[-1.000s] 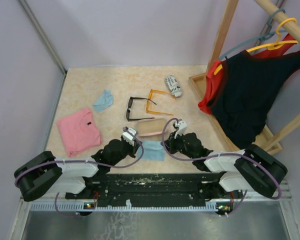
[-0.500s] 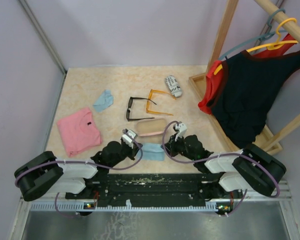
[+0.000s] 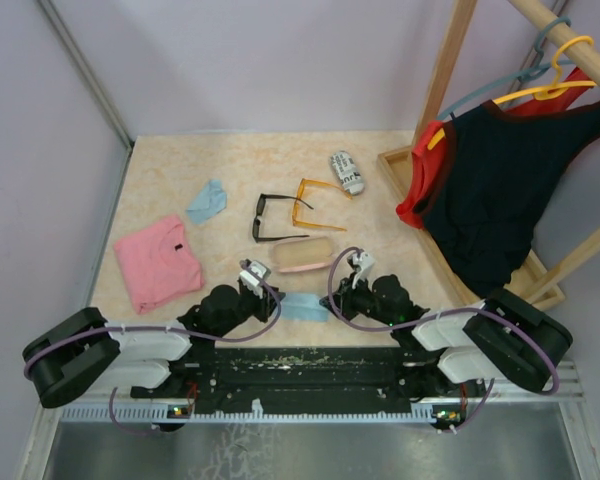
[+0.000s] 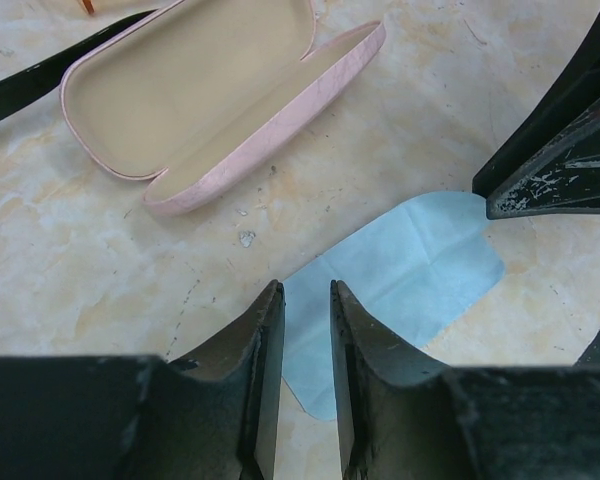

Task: Organize the sunglasses
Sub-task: Fold the glasses cleaning cloth at the center of the board.

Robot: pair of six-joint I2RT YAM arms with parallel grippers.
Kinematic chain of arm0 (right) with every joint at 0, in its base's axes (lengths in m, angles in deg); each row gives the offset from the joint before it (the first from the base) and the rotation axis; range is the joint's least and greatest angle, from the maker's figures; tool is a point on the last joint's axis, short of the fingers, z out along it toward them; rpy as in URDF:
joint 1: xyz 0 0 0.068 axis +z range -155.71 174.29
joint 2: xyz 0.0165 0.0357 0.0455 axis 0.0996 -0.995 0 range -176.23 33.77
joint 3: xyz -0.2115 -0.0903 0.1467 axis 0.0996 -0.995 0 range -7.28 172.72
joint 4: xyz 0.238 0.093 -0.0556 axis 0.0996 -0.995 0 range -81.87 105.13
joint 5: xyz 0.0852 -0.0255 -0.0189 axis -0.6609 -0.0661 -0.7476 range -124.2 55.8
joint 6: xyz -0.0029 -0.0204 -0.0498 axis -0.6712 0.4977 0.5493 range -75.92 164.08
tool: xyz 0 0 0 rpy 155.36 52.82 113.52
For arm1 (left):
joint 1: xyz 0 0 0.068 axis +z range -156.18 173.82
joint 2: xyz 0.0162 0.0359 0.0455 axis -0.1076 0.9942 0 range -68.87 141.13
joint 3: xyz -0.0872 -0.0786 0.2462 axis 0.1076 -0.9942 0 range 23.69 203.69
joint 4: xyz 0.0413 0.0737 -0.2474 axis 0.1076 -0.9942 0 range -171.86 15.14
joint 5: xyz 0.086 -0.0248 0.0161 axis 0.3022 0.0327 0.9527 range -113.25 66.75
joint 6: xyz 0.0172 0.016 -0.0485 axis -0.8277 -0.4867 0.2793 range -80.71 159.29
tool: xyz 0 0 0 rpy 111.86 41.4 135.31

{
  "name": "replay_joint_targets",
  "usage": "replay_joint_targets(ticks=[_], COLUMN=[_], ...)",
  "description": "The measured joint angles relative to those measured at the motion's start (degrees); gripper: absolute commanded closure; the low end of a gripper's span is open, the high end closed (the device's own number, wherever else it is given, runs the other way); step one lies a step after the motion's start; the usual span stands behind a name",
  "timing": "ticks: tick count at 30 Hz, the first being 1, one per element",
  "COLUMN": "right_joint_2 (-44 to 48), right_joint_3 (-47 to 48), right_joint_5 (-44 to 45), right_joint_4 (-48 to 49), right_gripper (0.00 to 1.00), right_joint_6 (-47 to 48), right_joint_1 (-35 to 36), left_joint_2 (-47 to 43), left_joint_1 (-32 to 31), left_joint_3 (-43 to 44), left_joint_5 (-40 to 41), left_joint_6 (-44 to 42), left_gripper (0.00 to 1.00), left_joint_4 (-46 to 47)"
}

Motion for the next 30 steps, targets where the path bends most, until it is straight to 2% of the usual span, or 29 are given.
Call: replay_joint_targets(ticks=[7, 13, 20, 26, 30], right_joint_2=[-0.6, -0.8, -1.3, -2.9, -3.5], right_joint_3=[-0.3, -0.3, 0.0, 1.0, 1.1], right_joint_5=[-2.3, -0.6, 1.2, 1.6, 1.8], right_joint_4=[1.4, 1.1, -0.5, -1.4, -1.4], right_gripper=[0.79, 0.75, 0.74, 0.78, 0.86], right_joint_6=[-1.3, -1.8, -1.6, -1.5, -1.5], right_joint_1=[0.0, 0.0, 0.0, 0.0, 0.0], left_joint_2=[-0.7, -3.7, -5.7, -5.9, -6.4], left_joint_1=[0.0, 0.0, 0.0, 0.0, 0.0], left_joint_3=[-0.6, -0.7, -0.7, -0.7, -0.7], left_joint_5=[-0.2, -0.1, -0.1, 0.1, 0.3], left_joint_6=[1.8, 2.3, 2.3, 2.3, 2.5], left_gripper=[0.68, 0.68, 0.68, 0.68, 0.68], left_joint_4=[-0.4, -1.6, -2.4, -3.5, -4.2])
